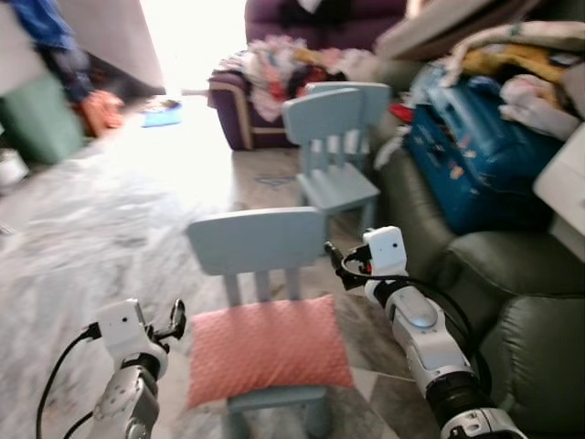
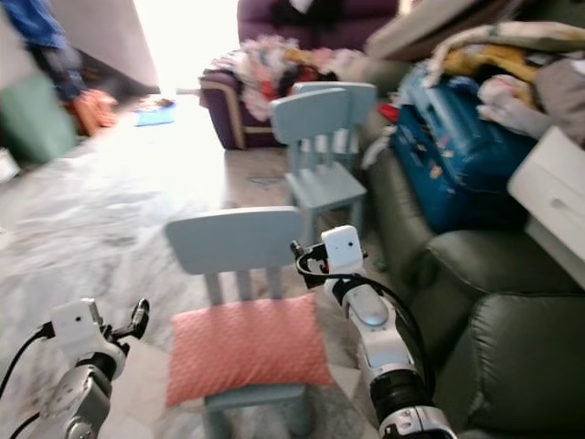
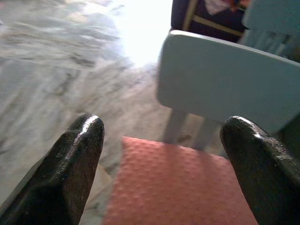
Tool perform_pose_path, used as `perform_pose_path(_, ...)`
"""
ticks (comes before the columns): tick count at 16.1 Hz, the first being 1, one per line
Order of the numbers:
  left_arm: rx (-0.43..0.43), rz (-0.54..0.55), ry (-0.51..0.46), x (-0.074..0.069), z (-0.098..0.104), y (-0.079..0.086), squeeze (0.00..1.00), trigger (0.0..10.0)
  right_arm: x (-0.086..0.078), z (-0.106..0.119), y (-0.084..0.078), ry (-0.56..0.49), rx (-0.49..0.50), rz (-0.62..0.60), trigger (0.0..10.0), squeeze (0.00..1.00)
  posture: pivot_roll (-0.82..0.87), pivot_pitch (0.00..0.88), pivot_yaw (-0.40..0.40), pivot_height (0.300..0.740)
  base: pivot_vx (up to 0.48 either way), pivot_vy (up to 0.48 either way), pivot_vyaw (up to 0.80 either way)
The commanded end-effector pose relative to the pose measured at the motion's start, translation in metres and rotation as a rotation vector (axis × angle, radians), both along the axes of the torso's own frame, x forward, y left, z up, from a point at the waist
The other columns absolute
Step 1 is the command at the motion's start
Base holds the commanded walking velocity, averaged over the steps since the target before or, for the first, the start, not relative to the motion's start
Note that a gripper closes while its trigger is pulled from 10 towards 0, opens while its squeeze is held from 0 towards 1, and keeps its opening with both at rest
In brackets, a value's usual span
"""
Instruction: Move the pillow to the sofa
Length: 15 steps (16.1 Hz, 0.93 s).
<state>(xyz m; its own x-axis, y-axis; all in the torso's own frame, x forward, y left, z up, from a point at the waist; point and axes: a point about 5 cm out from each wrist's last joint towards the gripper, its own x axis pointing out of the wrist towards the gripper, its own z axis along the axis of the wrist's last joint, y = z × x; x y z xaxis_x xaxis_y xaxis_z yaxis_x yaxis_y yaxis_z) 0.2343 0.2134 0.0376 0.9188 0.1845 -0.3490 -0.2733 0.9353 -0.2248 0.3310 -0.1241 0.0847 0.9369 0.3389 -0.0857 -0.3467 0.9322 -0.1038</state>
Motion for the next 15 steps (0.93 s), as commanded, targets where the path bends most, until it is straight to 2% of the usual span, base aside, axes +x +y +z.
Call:
perform_pose_path(1,0.0,0.009,0.01,0.001,0.001,0.003,0.0,10.0,0.0,0.001,-0.001,0.003,0.0,0.0,10.0,0.0,-0.15,0.015,0.058,0.74,0.0,0.0,0.0)
perform_pose_path(6,0.048,-0.025,-0.013,0.002,0.005,0.004,0.0,10.0,-0.002,0.0,-0.002,0.005,0.002,-0.003,10.0,0.0,-0.15,0.024,0.065,0.74,0.0,0.433,0.0)
perform_pose_path(7,0.056,-0.024,0.009,0.001,0.003,0.003,0.0,10.0,-0.002,0.0,-0.002,0.006,0.003,-0.007,10.0,0.0,-0.15,0.025,0.066,0.74,0.0,0.0,0.0)
perform_pose_path(12,0.04,-0.051,-0.054,0.004,0.009,-0.001,0.0,10.0,-0.002,0.001,-0.001,0.007,0.005,-0.009,10.0,0.0,-0.16,0.025,0.067,0.74,0.0,0.0,0.0)
perform_pose_path(15,0.037,-0.059,-0.073,0.005,0.011,-0.001,0.0,10.0,-0.002,0.001,-0.001,0.004,0.005,-0.011,10.0,0.0,-0.16,0.025,0.067,0.74,0.304,0.231,0.0)
